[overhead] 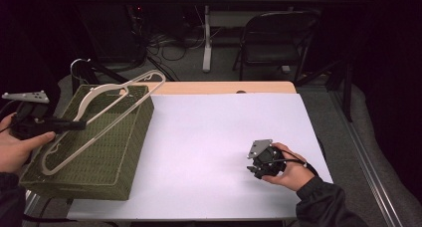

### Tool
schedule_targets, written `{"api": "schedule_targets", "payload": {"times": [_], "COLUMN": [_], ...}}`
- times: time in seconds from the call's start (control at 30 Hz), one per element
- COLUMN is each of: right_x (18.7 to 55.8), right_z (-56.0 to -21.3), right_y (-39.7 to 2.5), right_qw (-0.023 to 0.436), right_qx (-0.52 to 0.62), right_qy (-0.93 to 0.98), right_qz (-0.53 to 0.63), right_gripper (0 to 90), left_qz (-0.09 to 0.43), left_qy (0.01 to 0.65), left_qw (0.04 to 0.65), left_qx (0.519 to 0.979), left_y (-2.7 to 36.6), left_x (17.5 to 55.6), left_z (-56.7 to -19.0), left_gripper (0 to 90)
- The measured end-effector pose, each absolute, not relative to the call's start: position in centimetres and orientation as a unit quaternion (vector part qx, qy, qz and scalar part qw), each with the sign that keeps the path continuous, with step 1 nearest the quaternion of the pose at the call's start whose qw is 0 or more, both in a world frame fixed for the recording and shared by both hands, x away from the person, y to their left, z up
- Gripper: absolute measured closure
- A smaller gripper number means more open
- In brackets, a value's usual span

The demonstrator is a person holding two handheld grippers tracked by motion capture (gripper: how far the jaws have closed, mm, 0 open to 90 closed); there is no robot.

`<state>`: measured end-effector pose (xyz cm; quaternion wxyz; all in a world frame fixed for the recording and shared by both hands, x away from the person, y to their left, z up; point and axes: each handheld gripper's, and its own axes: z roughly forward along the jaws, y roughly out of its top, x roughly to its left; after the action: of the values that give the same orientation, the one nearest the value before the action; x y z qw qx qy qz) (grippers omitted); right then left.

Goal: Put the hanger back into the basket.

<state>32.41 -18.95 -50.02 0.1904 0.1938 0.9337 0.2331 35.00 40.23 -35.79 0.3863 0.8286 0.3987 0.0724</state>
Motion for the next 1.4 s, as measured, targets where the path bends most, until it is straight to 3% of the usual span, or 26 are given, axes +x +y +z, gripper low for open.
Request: {"api": "schedule_targets", "payload": {"times": [0.77, 1.17, 1.4], "right_x": [32.6, 32.7, 32.7], "right_z": [-50.5, -50.9, -50.9], "right_y": [-19.1, -18.8, -18.8], "right_qw": [0.188, 0.184, 0.185], "right_qx": [0.199, 0.203, 0.203], "right_qy": [0.933, 0.934, 0.935], "right_qz": [0.233, 0.228, 0.222], "right_gripper": [46.5, 46.6, 46.6], "left_qz": [0.094, 0.085, 0.073], "left_qy": [0.413, 0.418, 0.430], "left_qw": [0.368, 0.380, 0.353], "left_qx": [0.828, 0.821, 0.828], "left_y": [44.2, 46.3, 47.0], "left_x": [36.5, 36.3, 36.1], "left_z": [-38.4, -40.3, -42.2], "left_gripper": [87.4, 87.4, 87.4]}}
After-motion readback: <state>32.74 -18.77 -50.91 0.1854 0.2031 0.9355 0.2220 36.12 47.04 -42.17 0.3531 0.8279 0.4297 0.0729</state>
